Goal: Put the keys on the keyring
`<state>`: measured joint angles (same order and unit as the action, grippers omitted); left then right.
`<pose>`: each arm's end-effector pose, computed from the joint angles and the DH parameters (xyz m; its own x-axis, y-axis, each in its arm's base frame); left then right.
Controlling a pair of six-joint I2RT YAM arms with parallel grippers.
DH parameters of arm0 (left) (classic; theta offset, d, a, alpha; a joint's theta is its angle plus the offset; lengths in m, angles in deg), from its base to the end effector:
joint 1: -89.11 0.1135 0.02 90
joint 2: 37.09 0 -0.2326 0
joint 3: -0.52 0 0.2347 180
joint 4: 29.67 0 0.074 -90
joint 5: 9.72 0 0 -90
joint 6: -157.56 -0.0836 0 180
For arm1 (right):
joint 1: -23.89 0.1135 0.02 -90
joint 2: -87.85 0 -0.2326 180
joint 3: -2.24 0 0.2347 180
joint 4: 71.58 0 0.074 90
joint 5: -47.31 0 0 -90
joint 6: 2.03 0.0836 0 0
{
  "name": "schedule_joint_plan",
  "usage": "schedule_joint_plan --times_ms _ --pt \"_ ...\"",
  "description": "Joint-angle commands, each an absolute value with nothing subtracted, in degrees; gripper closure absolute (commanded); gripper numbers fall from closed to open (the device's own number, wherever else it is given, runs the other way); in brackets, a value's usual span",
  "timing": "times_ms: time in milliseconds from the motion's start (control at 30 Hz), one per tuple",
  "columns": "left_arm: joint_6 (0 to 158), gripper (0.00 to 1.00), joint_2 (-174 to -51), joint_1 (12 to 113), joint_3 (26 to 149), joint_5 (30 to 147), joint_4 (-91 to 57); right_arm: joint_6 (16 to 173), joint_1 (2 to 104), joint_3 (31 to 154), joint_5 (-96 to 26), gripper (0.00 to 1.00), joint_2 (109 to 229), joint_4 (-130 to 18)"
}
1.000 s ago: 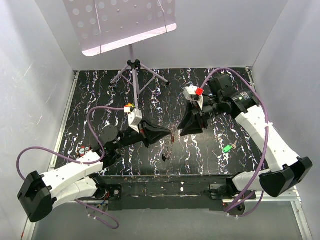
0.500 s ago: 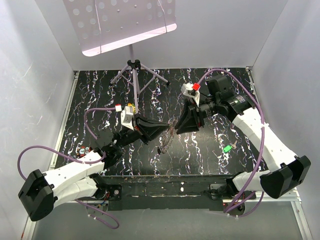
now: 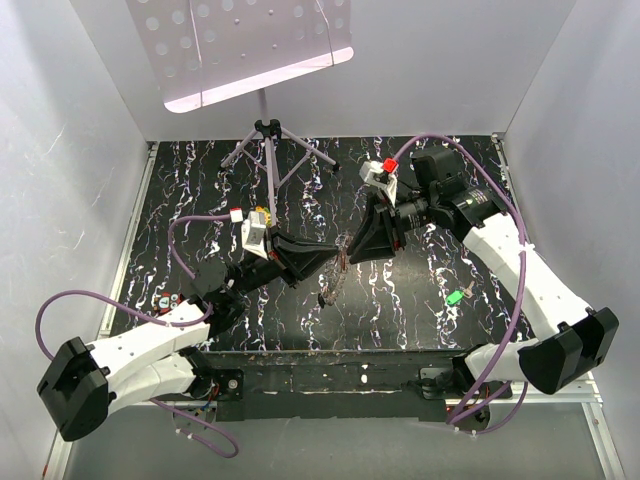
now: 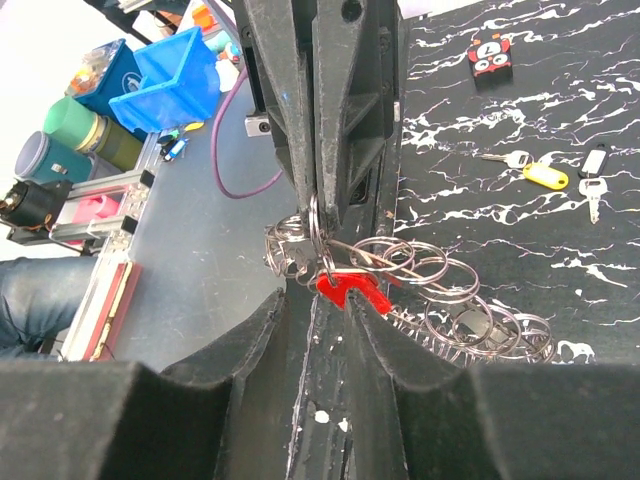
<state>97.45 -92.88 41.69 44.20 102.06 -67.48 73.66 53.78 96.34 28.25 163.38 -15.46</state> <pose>0.1499 -0.2090 0.3224 -0.1991 -0.4673 -0.8614 0.9352 0.1722 -0.3095 0.1901 0.2004 0.3517 -0.3112 -0.2720 -0.9106 -0.9178 -0.1626 0.3622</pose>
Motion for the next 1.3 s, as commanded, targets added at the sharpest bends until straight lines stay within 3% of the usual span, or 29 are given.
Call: schedule_joint_plan --times_ms 0,433,633,1133,1267 --pt "97.88 1.00 -92.72 41.91 45.13 101.11 -70.58 76.19 53.87 98.62 30.17 0.65 163.35 -18.62" --pt "98.49 1.00 -94.12 41.91 45.92 101.64 -71.81 79.44 53.95 98.70 30.00 0.70 164.40 -21.34" --pt "98.32 1.00 -94.21 41.91 46.18 101.55 -72.16 80.23 53.95 97.57 30.70 0.99 163.97 -22.57" --pt "98.23 1.00 -94.04 41.91 47.33 101.46 -73.13 86.65 54.66 91.76 32.02 0.98 162.47 -30.40" --pt "97.62 1.00 -93.34 41.91 46.72 101.29 -71.90 83.41 54.74 93.16 30.97 0.77 161.95 -27.25"
